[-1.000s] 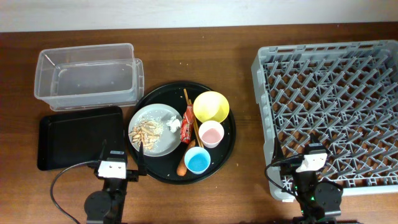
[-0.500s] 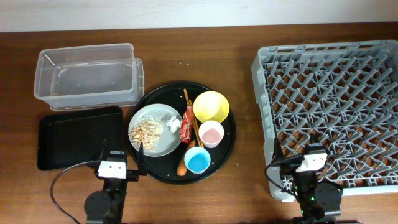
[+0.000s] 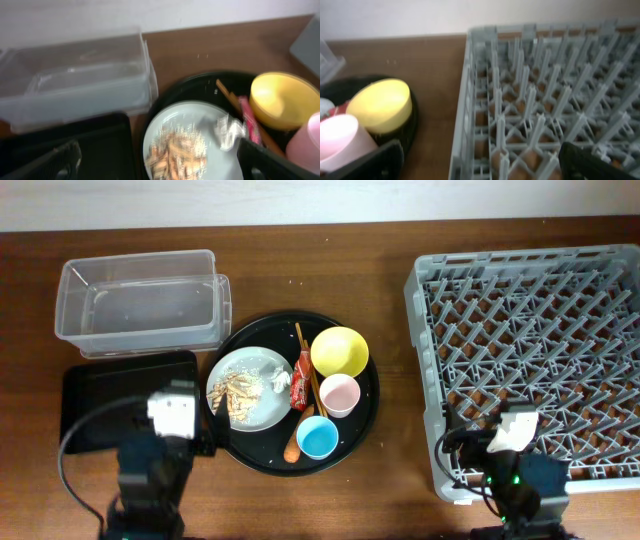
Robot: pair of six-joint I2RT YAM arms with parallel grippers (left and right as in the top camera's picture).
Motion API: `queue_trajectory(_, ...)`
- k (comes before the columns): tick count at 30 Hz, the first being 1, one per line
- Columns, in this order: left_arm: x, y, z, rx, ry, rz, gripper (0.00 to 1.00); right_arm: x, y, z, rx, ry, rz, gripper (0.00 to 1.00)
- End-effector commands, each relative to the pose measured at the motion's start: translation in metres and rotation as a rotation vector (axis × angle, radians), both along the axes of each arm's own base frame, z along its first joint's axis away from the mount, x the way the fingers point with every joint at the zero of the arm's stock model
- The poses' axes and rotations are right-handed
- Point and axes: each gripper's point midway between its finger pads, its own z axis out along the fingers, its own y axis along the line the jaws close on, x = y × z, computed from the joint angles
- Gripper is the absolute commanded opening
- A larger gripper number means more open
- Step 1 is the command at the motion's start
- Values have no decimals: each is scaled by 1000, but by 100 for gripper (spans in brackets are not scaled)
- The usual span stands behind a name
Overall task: Sort waste into correct bins and load items into the dishwasher rack
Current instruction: 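Move the left gripper toward the tissue on the white plate, then grasp the white tissue with the left gripper and drop it in the clear bin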
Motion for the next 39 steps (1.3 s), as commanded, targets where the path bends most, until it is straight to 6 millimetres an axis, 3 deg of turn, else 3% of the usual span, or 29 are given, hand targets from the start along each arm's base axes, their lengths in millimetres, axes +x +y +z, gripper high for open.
queue_trajectory(1, 21, -8, 32, -11, 111, -29, 99, 6, 0, 22, -4, 109, -5, 98)
queue_trajectory(4, 36, -9, 41, -2, 279, -27, 99, 18, 1, 31, -16, 290, -4, 98)
queue_trajectory(7, 22, -9, 24, 8, 535, -30, 99, 22, 2, 30, -30, 502, -4, 98)
queue_trajectory(10, 34, -10, 26, 5, 502, -31, 99, 25, -3, 25, -50, 545, -25, 98)
queue_trajectory(12, 59, -30, 36, -59, 421, -117, 99, 25, -1, 22, -46, 558, -17, 98)
queue_trajectory(13, 70, -38, 31, -86, 424, -156, 99, 25, -1, 22, -46, 558, -18, 98)
queue_trajectory(16, 93, -57, -19, -98, 549, -201, 99, 25, -2, 22, -46, 558, -18, 98)
queue_trajectory(17, 97, -71, -47, -85, 624, -233, 99, 25, -2, 22, -46, 558, -18, 98)
queue_trajectory(23, 95, -112, -140, -36, 846, -316, 97, 25, -2, 22, -46, 559, -18, 98)
queue_trajectory(26, 94, -114, -155, -32, 880, -317, 73, 25, -2, 22, -46, 559, -18, 98)
queue_trajectory(30, 94, -126, -170, -17, 893, -344, 57, 25, -2, 22, -46, 559, -18, 98)
queue_trajectory(34, 96, -132, -169, -12, 879, -358, 6, 25, -2, 22, -46, 559, -18, 98)
queue_trajectory(35, 99, -132, -166, -11, 869, -357, 0, 25, -2, 22, -46, 559, -18, 98)
queue_trajectory(37, 108, -132, -150, -2, 829, -349, 0, 25, -2, 22, -46, 559, -18, 98)
queue_trajectory(38, 112, -127, -137, 22, 804, -326, 0, 25, -2, 22, -46, 559, -18, 98)
queue_trajectory(39, 121, -116, -110, 70, 749, -275, 0, 25, -2, 22, -46, 559, -18, 98)
